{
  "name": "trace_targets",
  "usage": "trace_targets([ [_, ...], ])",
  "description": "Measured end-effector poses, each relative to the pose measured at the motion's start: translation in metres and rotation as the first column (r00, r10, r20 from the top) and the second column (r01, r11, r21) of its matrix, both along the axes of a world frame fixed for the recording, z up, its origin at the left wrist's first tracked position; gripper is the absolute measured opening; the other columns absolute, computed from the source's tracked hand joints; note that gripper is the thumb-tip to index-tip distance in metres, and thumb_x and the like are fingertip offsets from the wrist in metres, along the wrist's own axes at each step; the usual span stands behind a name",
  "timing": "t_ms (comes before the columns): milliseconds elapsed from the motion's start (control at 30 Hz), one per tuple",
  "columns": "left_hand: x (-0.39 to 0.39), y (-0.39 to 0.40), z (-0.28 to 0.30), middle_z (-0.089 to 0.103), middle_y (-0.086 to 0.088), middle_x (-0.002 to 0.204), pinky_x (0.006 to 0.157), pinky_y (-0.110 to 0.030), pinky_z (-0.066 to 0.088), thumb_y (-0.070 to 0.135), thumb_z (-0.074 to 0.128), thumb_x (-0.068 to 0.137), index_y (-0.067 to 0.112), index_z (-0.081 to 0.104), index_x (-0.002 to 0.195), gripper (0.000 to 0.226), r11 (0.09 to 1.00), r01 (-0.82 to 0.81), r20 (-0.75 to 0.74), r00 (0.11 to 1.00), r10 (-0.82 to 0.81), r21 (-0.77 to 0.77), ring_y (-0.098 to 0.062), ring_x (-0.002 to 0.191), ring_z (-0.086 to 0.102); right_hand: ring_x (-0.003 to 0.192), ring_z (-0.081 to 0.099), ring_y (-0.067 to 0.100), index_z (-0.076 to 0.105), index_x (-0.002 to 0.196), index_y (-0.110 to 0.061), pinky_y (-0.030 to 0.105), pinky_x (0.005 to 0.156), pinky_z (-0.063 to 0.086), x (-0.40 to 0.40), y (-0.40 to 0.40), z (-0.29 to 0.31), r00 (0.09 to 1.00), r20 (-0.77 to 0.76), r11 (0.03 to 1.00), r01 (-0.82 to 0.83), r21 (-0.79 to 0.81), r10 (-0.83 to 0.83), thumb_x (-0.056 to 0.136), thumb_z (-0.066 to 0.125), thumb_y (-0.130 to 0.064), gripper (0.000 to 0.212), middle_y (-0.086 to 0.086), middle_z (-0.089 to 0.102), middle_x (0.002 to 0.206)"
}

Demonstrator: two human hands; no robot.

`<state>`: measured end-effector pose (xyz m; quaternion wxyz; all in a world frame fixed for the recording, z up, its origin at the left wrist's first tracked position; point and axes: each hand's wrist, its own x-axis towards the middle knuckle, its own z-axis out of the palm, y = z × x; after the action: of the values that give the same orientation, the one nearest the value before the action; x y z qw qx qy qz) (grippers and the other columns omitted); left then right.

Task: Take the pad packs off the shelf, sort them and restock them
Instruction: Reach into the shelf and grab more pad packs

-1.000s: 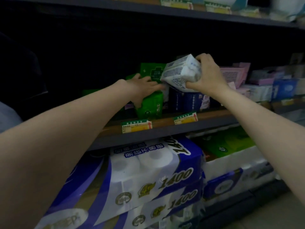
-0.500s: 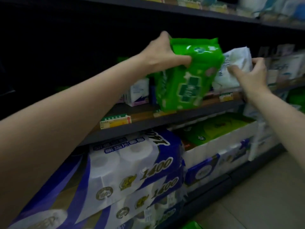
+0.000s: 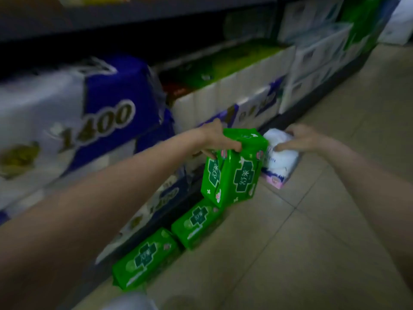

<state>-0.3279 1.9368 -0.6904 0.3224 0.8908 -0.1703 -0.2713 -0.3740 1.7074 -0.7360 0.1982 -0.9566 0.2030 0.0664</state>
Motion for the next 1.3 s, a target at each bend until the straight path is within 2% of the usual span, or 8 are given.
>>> trace_targets([
  [267,-0.003,0.028,-0.149,0.043,-0.015,0.134,0.067,-0.030,0.058,0.028,0.076,0.076,0.008,0.023,0.138,0.084,0.972,-0.061,-0.131,0.987,0.092,0.226,-0.026,0.096,0.062,0.123,0.036,0.030,0.047,0.126,-0.011,0.035,0.095,0.036,0.022,0.021,-0.168,0.910,-0.275,0.902,-0.373,-0.217,0.310,0.075,0.075,-0.035,0.063,0.014,0.052,0.126],
  [600,0.016,0.068,-0.172,0.043,-0.007,0.135,0.074,-0.029,0.058,0.024,0.072,0.080,0.007,0.030,0.134,0.070,0.956,-0.287,-0.261,0.920,0.293,0.062,-0.019,0.113,0.056,0.133,0.030,0.026,0.033,0.143,-0.016,0.035,0.106,0.029,0.073,0.066,-0.248,0.798,-0.203,0.742,-0.603,-0.293,0.568,0.090,0.054,-0.015,0.057,0.007,0.038,0.145],
  [667,0.017,0.072,-0.171,0.046,-0.007,0.132,0.080,-0.033,0.058,0.023,0.072,0.080,0.008,0.036,0.128,0.062,0.961,-0.274,-0.273,0.921,0.276,0.048,-0.020,0.112,0.057,0.138,0.030,0.024,0.030,0.145,-0.013,0.030,0.109,0.024,0.077,0.070,-0.248,0.822,-0.111,0.813,-0.569,-0.127,0.558,0.088,0.058,-0.016,0.064,0.010,0.031,0.150],
  [733,0.016,0.073,-0.169,0.049,-0.007,0.128,0.080,-0.033,0.058,0.021,0.073,0.079,0.009,0.038,0.125,0.059,0.965,-0.262,-0.291,0.921,0.259,0.028,-0.020,0.108,0.059,0.136,0.033,0.025,0.030,0.145,-0.009,0.030,0.108,0.027,0.076,0.069,-0.229,0.950,0.083,0.868,-0.308,0.389,0.300,0.080,0.067,-0.024,0.075,0.013,0.031,0.150],
  [800,0.014,0.076,-0.167,0.053,-0.007,0.123,0.077,-0.029,0.058,0.018,0.072,0.079,0.010,0.039,0.126,0.058,0.968,-0.249,-0.348,0.910,0.225,-0.025,-0.017,0.101,0.063,0.125,0.047,0.018,0.043,0.136,-0.016,0.028,0.101,0.039,0.061,0.065,-0.196,0.990,0.017,0.476,-0.081,0.876,0.138,0.068,0.078,-0.044,0.082,0.007,0.046,0.141],
  [900,0.002,0.075,-0.164,0.062,-0.005,0.114,0.078,-0.025,0.057,0.016,0.068,0.083,0.014,0.040,0.125,0.051,0.969,-0.219,-0.488,0.862,0.138,-0.112,-0.015,0.094,0.067,0.097,0.065,0.008,0.057,0.114,-0.029,0.022,0.080,0.053,0.029,0.064,-0.164,0.910,-0.084,0.194,0.003,0.981,0.406,0.033,0.090,-0.054,0.091,-0.006,0.068,0.110],
  [1100,-0.024,0.045,-0.170,0.065,-0.006,0.110,0.087,-0.027,0.053,0.024,0.065,0.084,0.019,0.050,0.120,0.040,0.998,0.052,-0.419,0.906,-0.060,-0.031,-0.015,0.098,0.063,0.105,0.056,0.007,0.037,0.130,-0.034,0.019,0.080,0.054,-0.011,0.075,-0.152,0.815,-0.213,0.516,-0.119,0.848,0.538,0.066,0.075,-0.003,0.080,-0.009,0.047,0.129],
  [1300,-0.063,0.035,-0.223,0.057,-0.009,0.121,0.088,-0.027,0.045,0.041,0.072,0.076,0.010,0.036,0.137,0.077,0.875,0.285,-0.067,0.957,-0.282,0.391,-0.024,0.110,0.054,0.122,0.046,0.016,0.033,0.141,-0.017,0.023,0.100,0.039,-0.034,0.108,-0.190,0.668,-0.366,0.757,-0.517,0.399,0.648,0.069,0.082,-0.022,0.088,0.000,0.045,0.138],
])
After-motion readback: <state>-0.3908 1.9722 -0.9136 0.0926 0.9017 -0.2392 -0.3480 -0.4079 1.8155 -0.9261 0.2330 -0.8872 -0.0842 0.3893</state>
